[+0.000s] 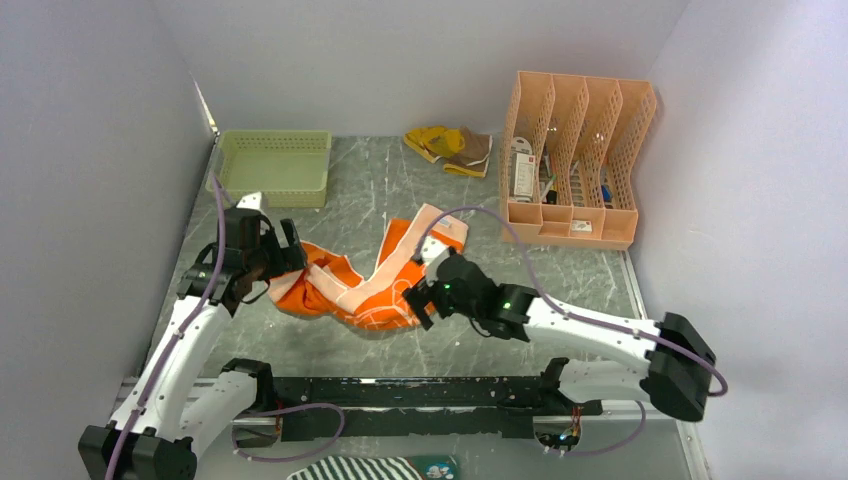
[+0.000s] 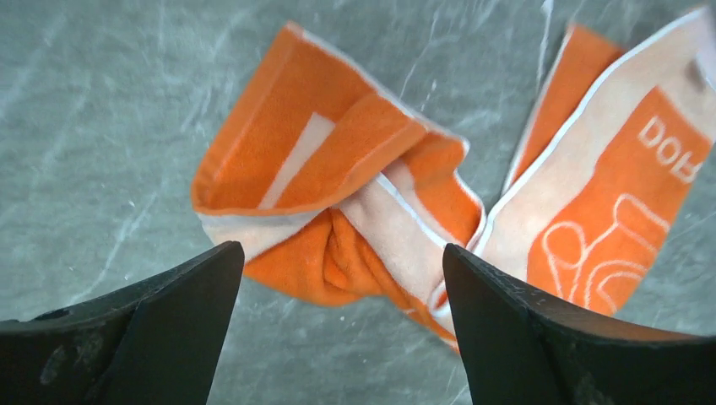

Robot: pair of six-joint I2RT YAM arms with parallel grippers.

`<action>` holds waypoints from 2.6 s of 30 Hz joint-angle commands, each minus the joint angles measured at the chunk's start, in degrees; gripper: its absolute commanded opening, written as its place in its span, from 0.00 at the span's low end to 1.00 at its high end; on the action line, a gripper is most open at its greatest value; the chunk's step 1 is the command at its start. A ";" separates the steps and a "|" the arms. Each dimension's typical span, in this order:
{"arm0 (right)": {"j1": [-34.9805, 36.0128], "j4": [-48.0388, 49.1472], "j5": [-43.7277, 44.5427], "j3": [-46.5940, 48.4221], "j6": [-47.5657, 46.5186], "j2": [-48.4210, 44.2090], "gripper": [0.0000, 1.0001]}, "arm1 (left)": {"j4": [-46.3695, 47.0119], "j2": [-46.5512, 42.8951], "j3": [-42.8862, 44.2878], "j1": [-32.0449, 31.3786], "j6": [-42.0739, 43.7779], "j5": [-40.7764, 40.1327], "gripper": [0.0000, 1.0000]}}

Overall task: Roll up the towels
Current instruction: Flatten out the towel at the center of the board.

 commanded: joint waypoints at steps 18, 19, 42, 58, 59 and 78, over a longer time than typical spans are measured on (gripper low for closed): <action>-28.36 0.33 -12.45 28.48 0.35 29.18 0.82 | 1.63 37.85 18.52 6.70 16.65 4.25 0.83; -28.67 -0.24 -12.75 29.86 0.10 30.86 0.80 | 1.98 38.35 18.38 6.77 16.63 4.90 0.83; -35.38 -3.94 -18.72 44.80 -4.32 53.89 0.13 | 5.19 51.29 19.42 6.96 18.22 2.64 0.47; -37.77 -2.49 -23.01 46.90 -4.20 54.09 0.57 | 9.12 41.50 18.48 8.84 14.02 -4.62 0.07; -37.80 -2.58 -23.37 47.57 -4.19 54.83 0.57 | 9.44 40.41 18.28 8.94 13.75 -5.64 0.07; -36.43 -5.12 -14.88 46.26 -6.18 57.01 0.03 | 11.65 35.07 15.90 11.49 12.48 -7.67 0.07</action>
